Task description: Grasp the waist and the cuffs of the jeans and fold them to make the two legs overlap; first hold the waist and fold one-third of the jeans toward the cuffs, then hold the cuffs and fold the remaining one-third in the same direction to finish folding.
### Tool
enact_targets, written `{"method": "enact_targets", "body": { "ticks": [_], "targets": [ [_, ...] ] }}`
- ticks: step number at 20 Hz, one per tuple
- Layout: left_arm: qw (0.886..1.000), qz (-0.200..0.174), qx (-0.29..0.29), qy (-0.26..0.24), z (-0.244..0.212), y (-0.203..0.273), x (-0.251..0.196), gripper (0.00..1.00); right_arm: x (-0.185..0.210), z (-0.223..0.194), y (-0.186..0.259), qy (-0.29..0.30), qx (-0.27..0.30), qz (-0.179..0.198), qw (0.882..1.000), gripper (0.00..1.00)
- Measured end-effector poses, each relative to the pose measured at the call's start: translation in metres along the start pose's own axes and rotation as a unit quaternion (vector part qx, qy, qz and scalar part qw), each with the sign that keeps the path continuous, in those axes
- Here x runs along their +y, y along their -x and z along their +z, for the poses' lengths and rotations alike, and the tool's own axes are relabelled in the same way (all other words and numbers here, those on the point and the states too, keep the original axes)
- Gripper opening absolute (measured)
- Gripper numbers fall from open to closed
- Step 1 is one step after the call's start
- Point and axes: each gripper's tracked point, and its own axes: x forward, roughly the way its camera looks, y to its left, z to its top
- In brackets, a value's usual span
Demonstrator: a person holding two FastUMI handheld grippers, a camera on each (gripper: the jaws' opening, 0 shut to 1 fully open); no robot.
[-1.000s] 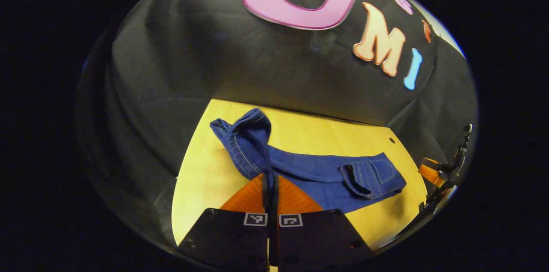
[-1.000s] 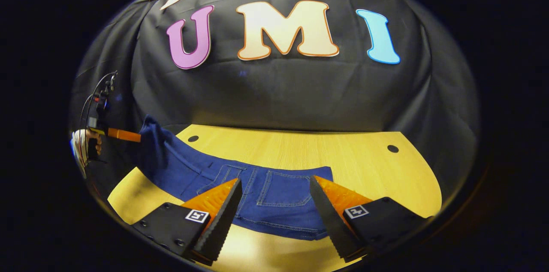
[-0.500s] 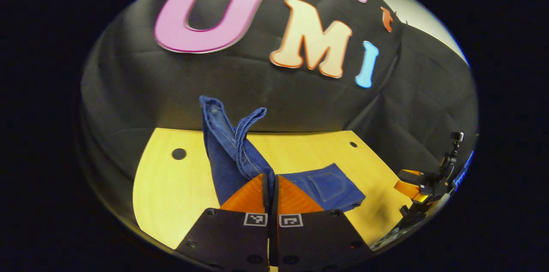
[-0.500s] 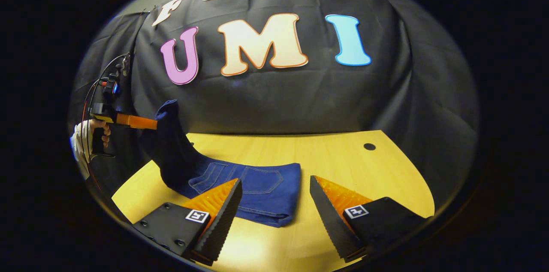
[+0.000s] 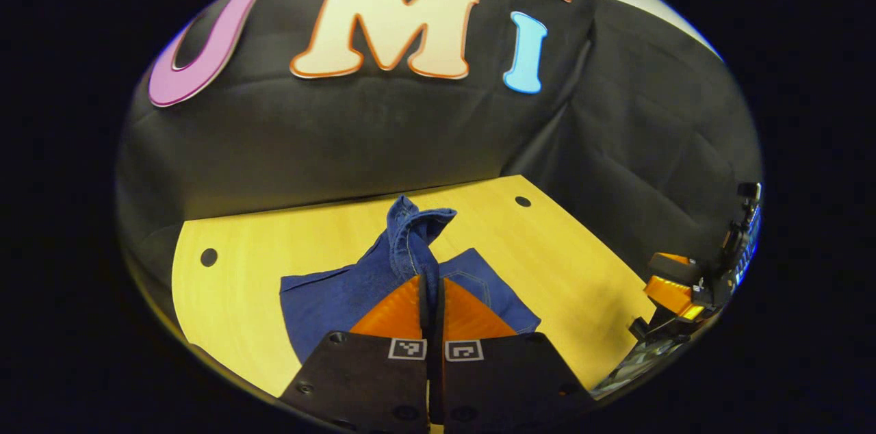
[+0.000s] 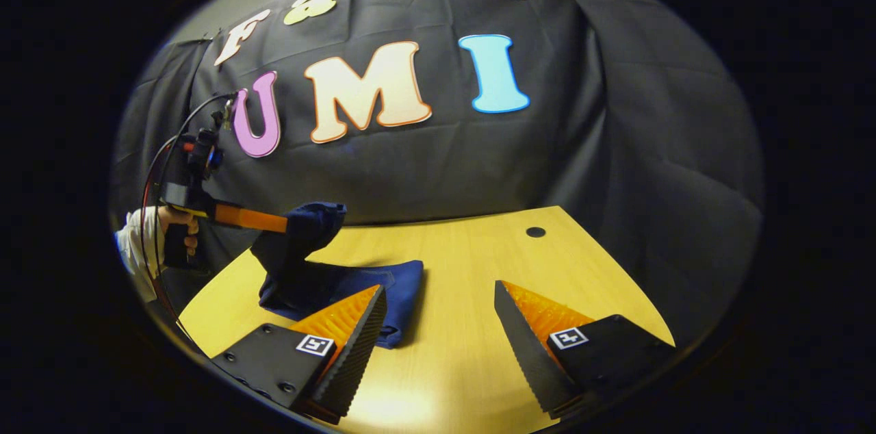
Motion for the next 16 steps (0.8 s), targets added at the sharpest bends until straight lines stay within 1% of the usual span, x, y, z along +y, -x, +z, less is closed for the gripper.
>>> {"method": "enact_targets", "body": {
  "ticks": [1, 4, 6, 8, 9, 10, 11, 12, 13, 15, 16],
  "targets": [
    [1.000, 0.003, 0.009, -0.004, -0.007, -0.013, -0.009, 0.00, -0.009, -0.001, 0.004, -0.002, 0.001, -0.006, 1.000, 0.98],
    [0.999, 0.038, 0.032, -0.009, -0.035, -0.047, -0.024, 0.00, -0.027, -0.003, 0.016, -0.009, 0.002, -0.012, 1.000, 0.98],
    [0.997, 0.063, 0.046, -0.014, -0.056, -0.065, -0.031, 0.00, -0.032, -0.004, 0.022, -0.007, 0.004, -0.004, 1.000, 0.98],
    [0.994, 0.094, 0.061, -0.013, -0.076, -0.076, -0.035, 0.00, -0.032, -0.003, 0.024, -0.002, 0.005, 0.012, 1.000, 0.98],
    [0.994, 0.088, 0.060, -0.003, -0.083, -0.080, -0.045, 0.00, -0.031, 0.000, 0.025, 0.000, 0.004, 0.024, 1.000, 0.98],
    [0.995, 0.085, 0.048, 0.008, -0.080, -0.078, -0.053, 0.11, -0.027, 0.001, 0.026, 0.005, 0.002, 0.038, 0.999, 0.98],
    [0.996, 0.077, 0.029, 0.016, -0.075, -0.071, -0.066, 0.22, -0.023, 0.004, 0.025, 0.012, 0.000, 0.049, 0.999, 0.94],
    [0.996, 0.083, 0.000, 0.015, -0.061, -0.059, -0.072, 0.27, -0.018, 0.009, 0.023, 0.020, -0.005, 0.059, 0.998, 0.98],
    [0.995, 0.091, -0.032, 0.006, -0.046, -0.039, -0.076, 0.50, -0.012, 0.016, 0.025, 0.028, -0.014, 0.067, 0.997, 0.98],
    [0.988, 0.108, -0.110, -0.015, -0.008, 0.010, -0.079, 0.95, 0.004, 0.038, 0.031, 0.037, -0.042, 0.076, 0.996, 0.98],
    [0.982, 0.117, -0.148, -0.025, 0.011, 0.039, -0.082, 0.92, 0.013, 0.054, 0.037, 0.039, -0.065, 0.080, 0.994, 0.98]
  ]
}}
